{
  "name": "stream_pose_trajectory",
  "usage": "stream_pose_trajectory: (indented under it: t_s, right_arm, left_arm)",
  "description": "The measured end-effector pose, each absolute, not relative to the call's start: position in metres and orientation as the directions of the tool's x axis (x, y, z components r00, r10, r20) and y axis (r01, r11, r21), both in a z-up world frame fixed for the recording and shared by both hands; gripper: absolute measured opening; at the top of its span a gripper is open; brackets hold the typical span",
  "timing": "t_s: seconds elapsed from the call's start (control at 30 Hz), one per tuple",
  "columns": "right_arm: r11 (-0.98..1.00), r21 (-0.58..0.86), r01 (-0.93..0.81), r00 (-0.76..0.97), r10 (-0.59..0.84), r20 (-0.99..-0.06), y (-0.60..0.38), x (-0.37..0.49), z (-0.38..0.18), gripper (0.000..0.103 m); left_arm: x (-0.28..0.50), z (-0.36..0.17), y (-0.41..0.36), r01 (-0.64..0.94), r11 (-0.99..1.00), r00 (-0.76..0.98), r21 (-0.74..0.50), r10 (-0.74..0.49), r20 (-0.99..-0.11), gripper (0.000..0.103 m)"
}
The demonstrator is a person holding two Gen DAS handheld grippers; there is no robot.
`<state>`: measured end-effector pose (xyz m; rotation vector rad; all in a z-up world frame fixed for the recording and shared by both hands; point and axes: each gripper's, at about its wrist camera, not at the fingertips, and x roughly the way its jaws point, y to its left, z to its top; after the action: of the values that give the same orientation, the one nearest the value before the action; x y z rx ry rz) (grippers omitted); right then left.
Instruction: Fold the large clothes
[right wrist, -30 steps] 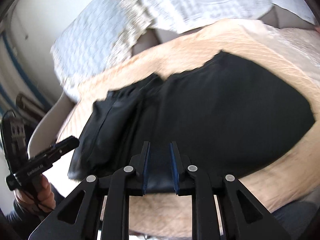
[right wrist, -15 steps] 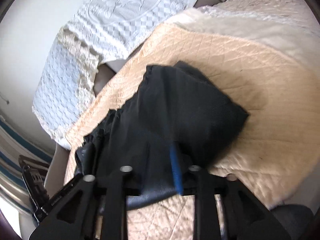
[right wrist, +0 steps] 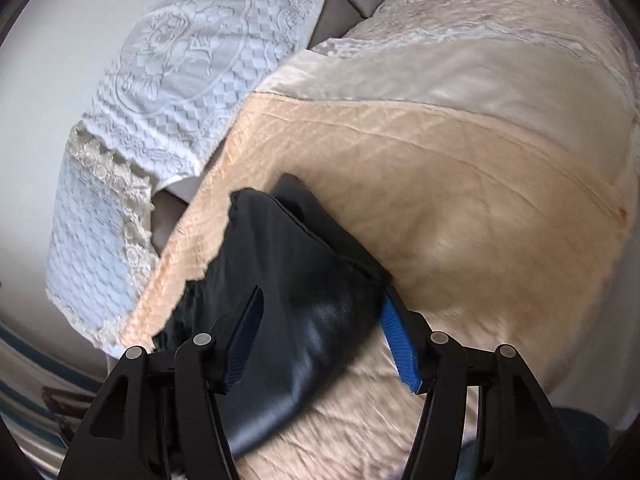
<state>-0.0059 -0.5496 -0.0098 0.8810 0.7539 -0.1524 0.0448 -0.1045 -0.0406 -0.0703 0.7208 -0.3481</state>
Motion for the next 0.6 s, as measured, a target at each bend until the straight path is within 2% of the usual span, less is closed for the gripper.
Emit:
stream_pose_trajectory:
  t_s: [0.13, 0.23, 0.33, 0.47, 0.6]
  right_arm:
    - [0.652, 0.622, 0.433, 0.726, 0.157, -0.669, -0.545, 0.002, -0.016, 0.060]
    - [0.684, 0.576, 0.447, 0.703, 0.130, -0.699, -0.544, 0.009, -0.017, 0.048]
    - [0.689, 0.571, 0.447, 0.692, 0.138, -0.709, -0.547, 0.017, -0.017, 0.043]
    - [0.733, 0.544, 0.408, 0.683, 0.151, -0.715, -0.540, 0.025, 0.001, 0.024]
    - [0.776, 0.558, 0.293, 0.730, 0.194, -0.655, -0.513, 0.024, 0.048, 0.020]
  left_arm:
    - [0.047, -0.047, -0.105, 0.275, 0.944, 0.696, -0.182, -0.326, -0.640, 0.047]
    - [0.049, -0.049, -0.105, 0.267, 0.945, 0.699, -0.187, -0.324, -0.638, 0.048]
    - [0.051, -0.050, -0.106, 0.264, 0.946, 0.703, -0.190, -0.324, -0.634, 0.048]
    - [0.053, -0.048, -0.106, 0.269, 0.943, 0.701, -0.194, -0.330, -0.632, 0.048]
    - [0.049, -0.037, -0.093, 0.280, 0.929, 0.694, -0.242, -0.370, -0.617, 0.048]
